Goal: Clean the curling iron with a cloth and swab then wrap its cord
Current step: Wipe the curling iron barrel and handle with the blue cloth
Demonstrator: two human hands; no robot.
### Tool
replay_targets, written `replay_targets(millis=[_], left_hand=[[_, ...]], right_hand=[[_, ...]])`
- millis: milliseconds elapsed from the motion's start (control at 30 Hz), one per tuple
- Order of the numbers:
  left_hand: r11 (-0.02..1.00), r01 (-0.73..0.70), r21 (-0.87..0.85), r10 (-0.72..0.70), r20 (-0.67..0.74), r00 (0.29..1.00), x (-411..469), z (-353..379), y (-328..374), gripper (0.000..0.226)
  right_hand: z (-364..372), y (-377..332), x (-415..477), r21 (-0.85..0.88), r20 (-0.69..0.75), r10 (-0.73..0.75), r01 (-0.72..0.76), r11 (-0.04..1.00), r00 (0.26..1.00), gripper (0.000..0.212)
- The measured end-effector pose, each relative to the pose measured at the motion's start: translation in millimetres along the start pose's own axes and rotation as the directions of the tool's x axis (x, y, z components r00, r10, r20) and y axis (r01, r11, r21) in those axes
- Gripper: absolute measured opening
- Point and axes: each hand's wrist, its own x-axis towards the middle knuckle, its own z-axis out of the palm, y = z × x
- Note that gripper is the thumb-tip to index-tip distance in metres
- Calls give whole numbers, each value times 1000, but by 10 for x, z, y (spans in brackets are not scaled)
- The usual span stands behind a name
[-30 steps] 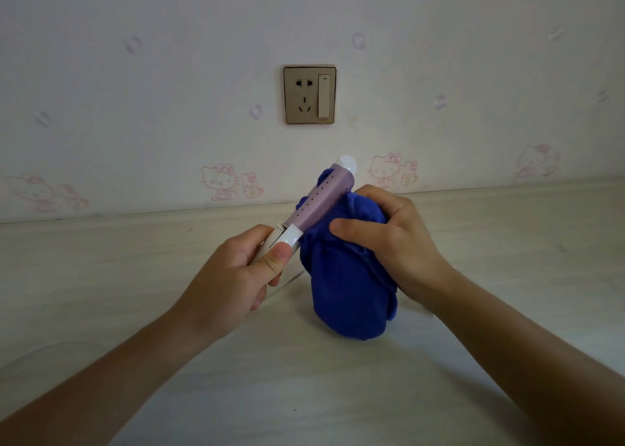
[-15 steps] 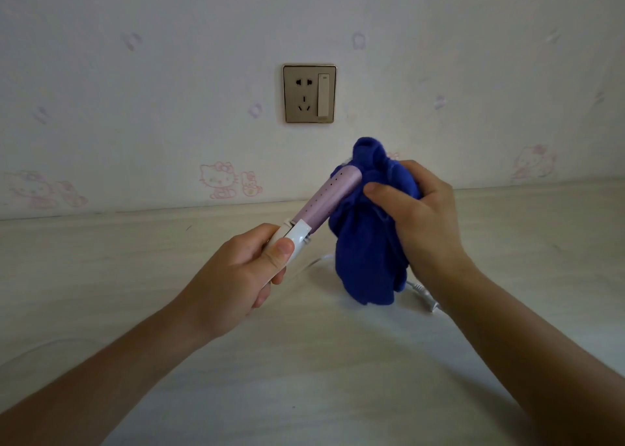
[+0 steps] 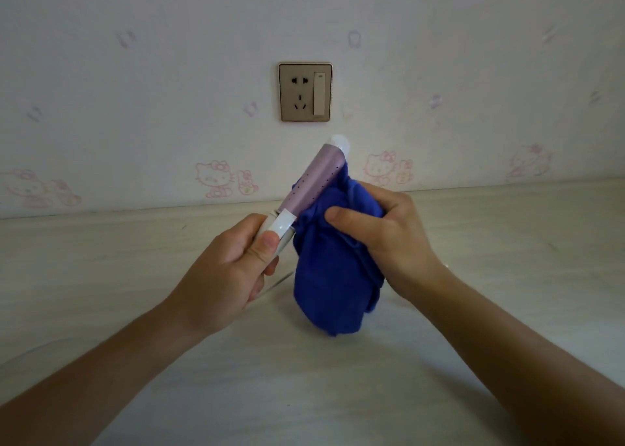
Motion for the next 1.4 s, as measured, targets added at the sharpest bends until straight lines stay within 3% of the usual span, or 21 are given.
replay_targets(millis=[233, 433, 600, 733, 867, 1000, 1167, 1400], left_hand=[[997, 0, 82, -3, 28, 1000, 20, -68, 7, 26], [981, -53, 188, 37, 88, 995, 19, -73, -7, 37], [985, -42, 170, 29, 79, 996, 15, -63, -40, 34], [980, -77, 185, 66, 61, 996, 46, -95, -9, 35], [977, -36, 209, 27, 45, 999, -1, -101, -40, 38], [979, -12, 205, 1, 51, 999, -11, -120, -25, 34], [979, -34, 203, 23, 60, 998, -27, -99, 21, 36], [976, 0, 216, -16, 71, 997, -93, -119, -5, 42]], right_hand=[[-7, 12, -1, -85, -39, -65, 62, 994, 997, 17], [-293, -124, 100, 5, -294, -85, 91, 996, 952, 6], [-255, -119, 89, -18, -195, -83, 81, 997, 977, 6], [-120, -101, 17, 8, -3, -47, 47, 999, 999, 14], [-52, -62, -9, -51, 50, 3, -1, 999, 999, 16], [-59, -54, -12, -76, 67, 50, -45, 996, 997, 15], [-105, -90, 17, -41, 8, -41, 41, 998, 999, 14], [-347, -171, 115, 60, -80, -20, 24, 998, 997, 4]])
